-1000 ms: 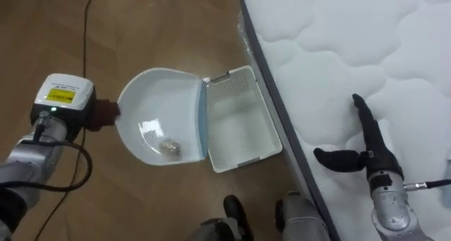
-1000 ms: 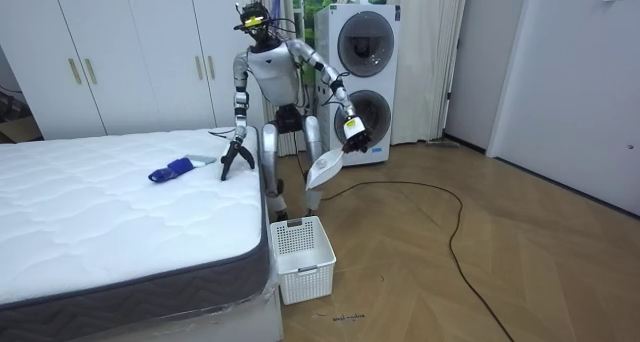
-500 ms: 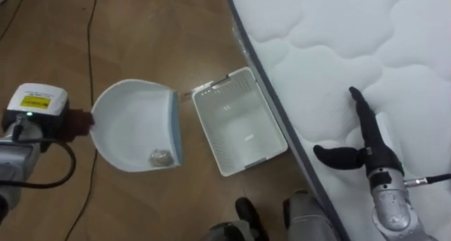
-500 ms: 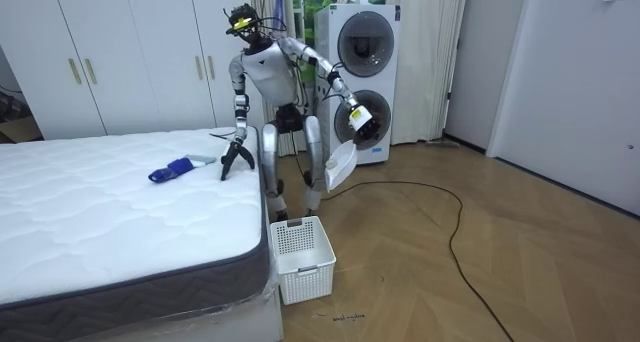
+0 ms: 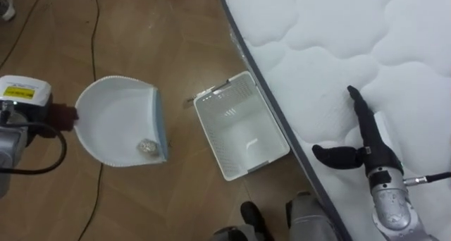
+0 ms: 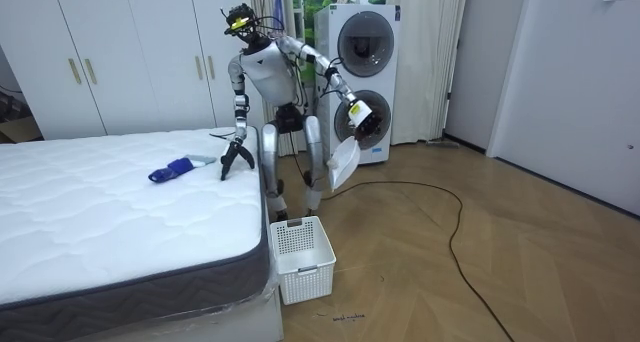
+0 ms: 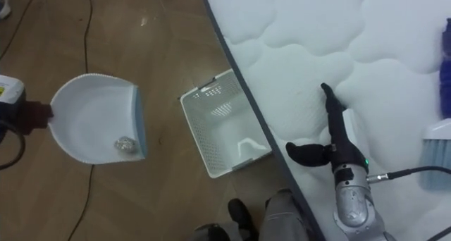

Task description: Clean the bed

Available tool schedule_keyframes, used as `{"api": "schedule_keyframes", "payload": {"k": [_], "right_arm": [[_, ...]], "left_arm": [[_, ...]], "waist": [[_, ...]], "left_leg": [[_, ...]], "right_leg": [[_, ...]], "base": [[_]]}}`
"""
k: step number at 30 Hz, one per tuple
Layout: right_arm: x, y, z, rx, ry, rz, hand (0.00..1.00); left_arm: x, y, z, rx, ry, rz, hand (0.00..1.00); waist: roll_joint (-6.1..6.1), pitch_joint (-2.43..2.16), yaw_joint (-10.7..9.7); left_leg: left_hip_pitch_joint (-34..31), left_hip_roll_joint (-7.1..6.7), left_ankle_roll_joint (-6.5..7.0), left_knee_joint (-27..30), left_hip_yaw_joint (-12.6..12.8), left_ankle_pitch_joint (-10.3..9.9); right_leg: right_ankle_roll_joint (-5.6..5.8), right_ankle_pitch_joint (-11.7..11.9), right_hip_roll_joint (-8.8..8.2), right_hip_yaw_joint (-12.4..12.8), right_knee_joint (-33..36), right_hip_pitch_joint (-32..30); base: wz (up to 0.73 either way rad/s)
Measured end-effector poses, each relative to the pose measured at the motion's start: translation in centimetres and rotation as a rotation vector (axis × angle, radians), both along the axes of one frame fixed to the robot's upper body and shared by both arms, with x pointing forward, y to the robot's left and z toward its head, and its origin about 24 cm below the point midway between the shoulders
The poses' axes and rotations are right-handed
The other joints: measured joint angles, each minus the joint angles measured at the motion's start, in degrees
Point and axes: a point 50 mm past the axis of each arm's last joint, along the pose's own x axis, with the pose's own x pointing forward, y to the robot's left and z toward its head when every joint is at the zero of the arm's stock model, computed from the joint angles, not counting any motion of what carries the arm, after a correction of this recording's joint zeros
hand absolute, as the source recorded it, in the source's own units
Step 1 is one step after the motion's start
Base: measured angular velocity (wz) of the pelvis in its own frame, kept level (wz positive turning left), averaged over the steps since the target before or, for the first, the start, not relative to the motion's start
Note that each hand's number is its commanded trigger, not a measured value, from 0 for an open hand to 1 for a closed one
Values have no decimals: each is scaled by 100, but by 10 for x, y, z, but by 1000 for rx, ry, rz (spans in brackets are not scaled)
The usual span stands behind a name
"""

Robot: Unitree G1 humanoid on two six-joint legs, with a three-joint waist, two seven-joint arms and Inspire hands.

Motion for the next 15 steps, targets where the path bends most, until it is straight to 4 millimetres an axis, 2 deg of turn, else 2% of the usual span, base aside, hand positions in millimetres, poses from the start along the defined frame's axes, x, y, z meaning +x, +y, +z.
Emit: {"api": "schedule_keyframes", "payload": {"k": [2, 4, 6, 8, 10, 14, 15], "right_arm": [[-1, 0, -1, 2, 3, -2, 0], [-2, -1, -1, 7, 9, -7, 0], [0, -1, 0, 6, 6, -5, 0], [0, -2, 0, 4, 5, -4, 0], [1, -3, 2, -4, -3, 1, 0], [1, -7, 6, -18, -26, 18, 0], [1, -7, 7, -18, -35, 23, 0]], "left_arm": [[4, -1, 6, 18, -12, -15, 100], [14, -5, 19, 56, -33, -41, 100], [18, -4, 28, 76, -49, -51, 100], [21, -3, 38, 96, -71, -60, 100], [24, -5, 48, 132, -90, -88, 100], [27, -12, 54, 178, -97, -143, 100], [27, -14, 54, 196, -93, -161, 100]], "waist": [[5, 1, -29], [8, 2, -18], [30, 12, 3], [64, 21, 9], [158, 19, 6], [346, 23, 1], [390, 22, -9]], "left_leg": [[-26, 59, 22, 40, 106, -11], [-57, 210, 75, 107, 362, -37], [-69, 260, 102, 153, 419, -58], [-59, 264, 103, 145, 415, -59], [-19, 255, 101, 98, 436, -54], [92, 240, 99, 9, 557, -42], [149, 220, 98, -47, 613, -39]], "right_leg": [[-1, 0, -4, -51, 0, 4], [-10, 1, 14, -118, -5, 15], [-12, 8, 45, -105, -10, 9], [-10, 11, 59, -73, -13, -1], [-6, 14, 59, -44, -25, 12], [1, 21, 52, 57, -24, 40], [3, 21, 4, 112, -6, 42]], "base": [[9], [9], [-7], [-8], [-5], [-11], [-15]]}}
